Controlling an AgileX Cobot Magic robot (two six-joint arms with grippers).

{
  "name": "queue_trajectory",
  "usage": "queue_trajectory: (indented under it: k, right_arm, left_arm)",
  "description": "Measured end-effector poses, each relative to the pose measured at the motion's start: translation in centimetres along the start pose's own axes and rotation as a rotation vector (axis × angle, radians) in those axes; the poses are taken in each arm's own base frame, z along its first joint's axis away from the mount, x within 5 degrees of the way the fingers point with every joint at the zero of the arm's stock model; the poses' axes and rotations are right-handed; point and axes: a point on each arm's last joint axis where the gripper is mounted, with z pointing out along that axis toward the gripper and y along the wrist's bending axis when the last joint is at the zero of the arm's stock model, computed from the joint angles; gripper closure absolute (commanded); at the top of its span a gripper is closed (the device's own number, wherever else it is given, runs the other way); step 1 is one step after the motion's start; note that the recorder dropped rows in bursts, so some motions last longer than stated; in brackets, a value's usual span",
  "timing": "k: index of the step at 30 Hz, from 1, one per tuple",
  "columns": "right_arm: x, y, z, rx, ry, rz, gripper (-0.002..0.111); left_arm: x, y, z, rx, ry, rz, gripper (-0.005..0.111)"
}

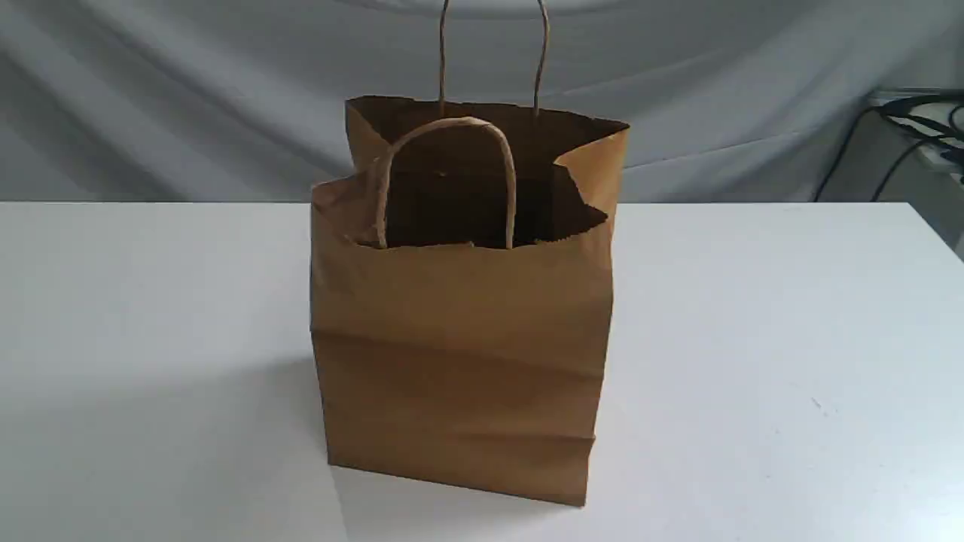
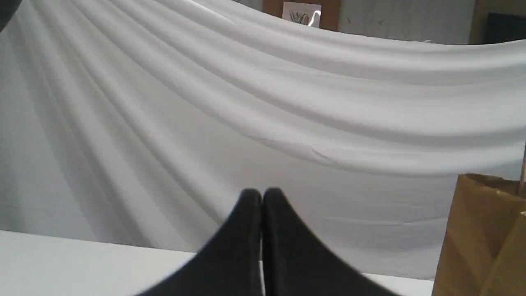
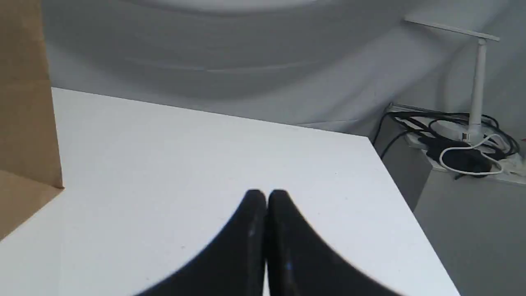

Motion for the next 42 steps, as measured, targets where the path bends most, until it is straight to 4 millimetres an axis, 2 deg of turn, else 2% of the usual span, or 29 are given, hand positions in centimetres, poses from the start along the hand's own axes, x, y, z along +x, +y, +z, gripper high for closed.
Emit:
queue_trajectory:
  k: [7,15,27,42]
  right_arm:
    - [0.0,0.0,0.0,0.000,0.000,0.002,0.108]
    - [0.0,0.0,0.0,0.000,0.000,0.002,0.108]
    - [0.0,0.0,0.0,0.000,0.000,0.002,0.108]
    - [0.0,0.0,0.0,0.000,0.000,0.002,0.108]
  left_arm:
    - [1.9,0.4,0.1,-0.032,0.102,-0.010,0.107]
    - [5.2,0.9,0.0,-0.056,0.220,-0.008,0.107]
    - [4.9,1.0,0.0,-0.056,0.191,0.131,0.107]
    - [4.9,1.0,0.0,-0.058,0.188,0.111,0.107]
